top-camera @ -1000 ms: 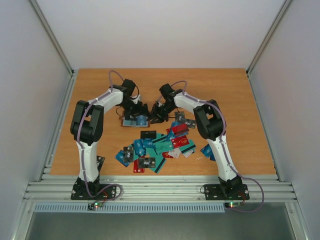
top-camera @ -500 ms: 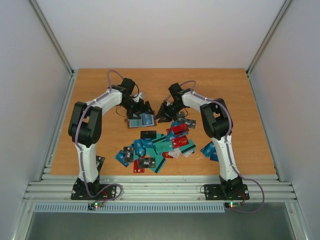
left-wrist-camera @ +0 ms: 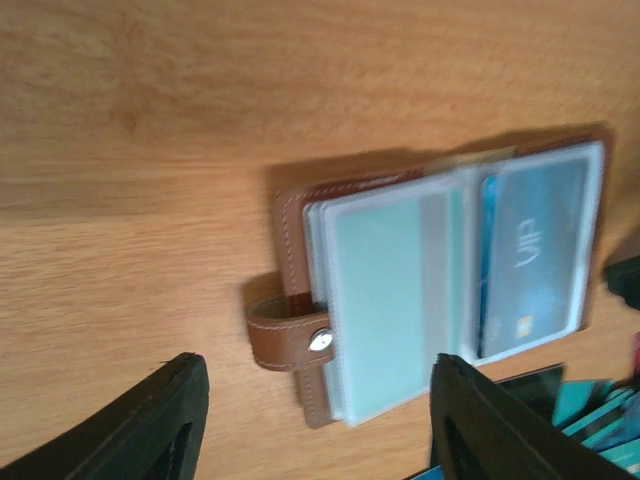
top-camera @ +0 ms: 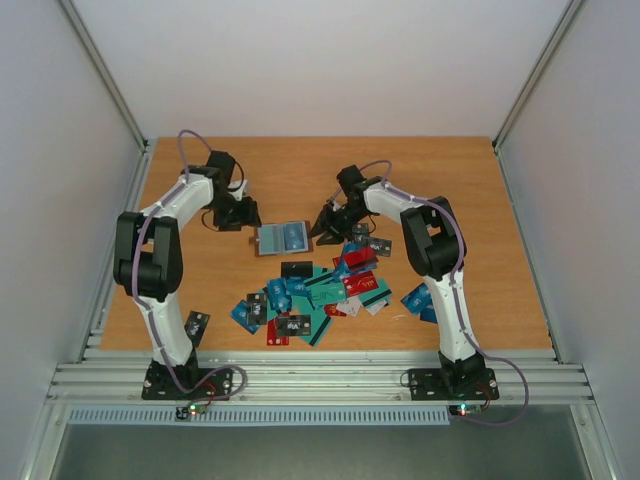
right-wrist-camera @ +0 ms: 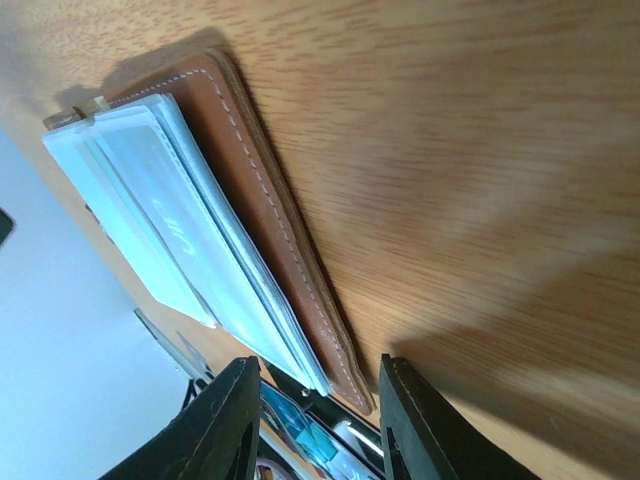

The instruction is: Put the credit cards into the card holder

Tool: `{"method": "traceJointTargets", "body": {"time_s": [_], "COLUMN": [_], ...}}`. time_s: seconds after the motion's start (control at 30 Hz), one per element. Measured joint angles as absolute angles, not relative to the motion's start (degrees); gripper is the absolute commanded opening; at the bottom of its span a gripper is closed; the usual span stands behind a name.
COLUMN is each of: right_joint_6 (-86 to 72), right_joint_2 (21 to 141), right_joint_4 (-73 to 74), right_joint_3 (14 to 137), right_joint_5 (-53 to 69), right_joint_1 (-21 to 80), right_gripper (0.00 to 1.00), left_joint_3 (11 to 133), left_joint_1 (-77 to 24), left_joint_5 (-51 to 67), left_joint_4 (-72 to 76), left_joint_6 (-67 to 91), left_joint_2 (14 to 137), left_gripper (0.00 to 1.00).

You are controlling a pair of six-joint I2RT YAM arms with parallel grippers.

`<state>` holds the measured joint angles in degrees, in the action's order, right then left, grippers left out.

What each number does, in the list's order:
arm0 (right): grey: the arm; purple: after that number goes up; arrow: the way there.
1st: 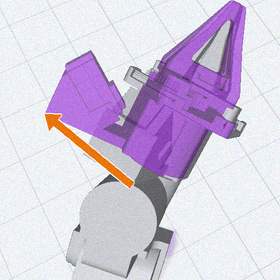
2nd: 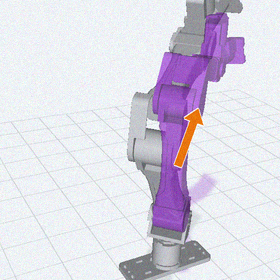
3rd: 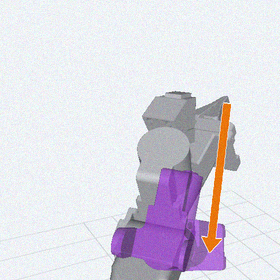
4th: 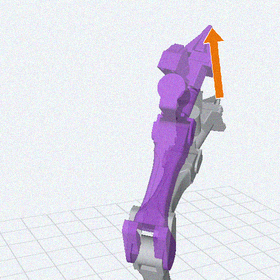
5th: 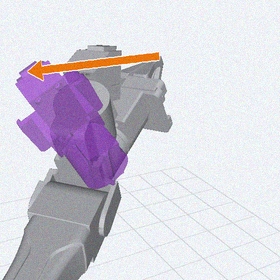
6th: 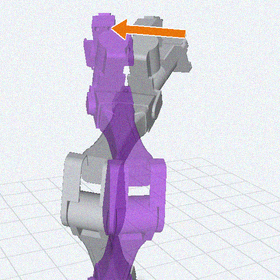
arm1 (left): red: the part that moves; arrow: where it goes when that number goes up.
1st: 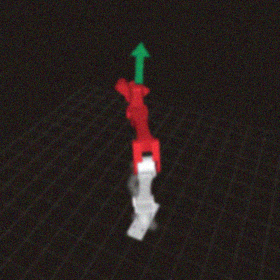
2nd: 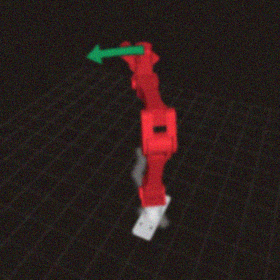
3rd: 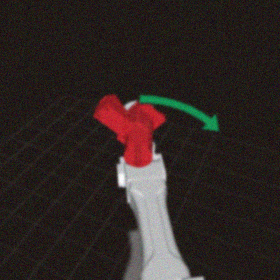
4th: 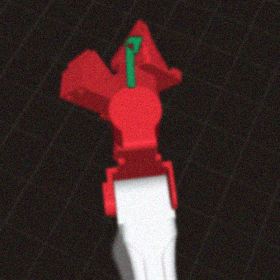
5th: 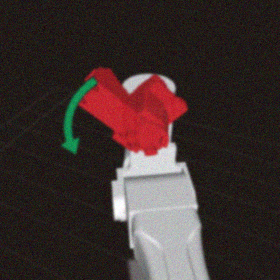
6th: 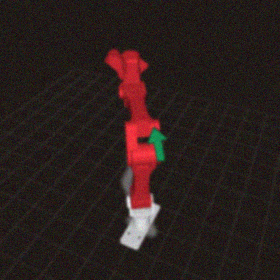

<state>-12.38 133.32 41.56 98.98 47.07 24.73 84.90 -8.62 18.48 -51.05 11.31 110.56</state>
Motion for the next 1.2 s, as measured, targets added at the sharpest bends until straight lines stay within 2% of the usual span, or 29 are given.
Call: {"method": "traceJointTargets", "body": {"time_s": [0.17,0.5,0.73,1.03,1.1,1.2], "right_joint_6": [-13.47,-16.34,-18.7,-14.39,-12.69,-10.04], "right_joint_2": [133.32,133.34,133.95,134.28,133.88,132.88], "right_joint_4": [39.62,36.34,33.39,40.14,42.41,45.6], "right_joint_3": [98.37,97.95,98.39,100.88,100.84,100.75], "right_joint_5": [48.03,52.71,58.41,57.21,55.68,52.9], "right_joint_1": [24.73,24.32,23.51,22.09,20.97,19.55], "right_gripper": [0.36,0.37,0.37,0.37,0.37,0.37], "left_joint_3": [83.15,82.5,81.08,80.62,80.42,78.67], "left_joint_1": [-8.71,-8.75,-8.88,-11.44,-11.79,-12.12], "left_joint_5": [17.74,18.98,22.35,27.09,28.38,31.07], "left_joint_4": [-51.22,-50.35,-47.81,-44.95,-43.92,-41.12], "left_joint_6": [10.46,10.83,12.43,14.66,15.05,16.47], "left_joint_2": [111.18,117.05,116.97,117.4,117.4,117.4], "left_gripper": [0.58,0.39,0.29,0.19,0.15,0.02]}}
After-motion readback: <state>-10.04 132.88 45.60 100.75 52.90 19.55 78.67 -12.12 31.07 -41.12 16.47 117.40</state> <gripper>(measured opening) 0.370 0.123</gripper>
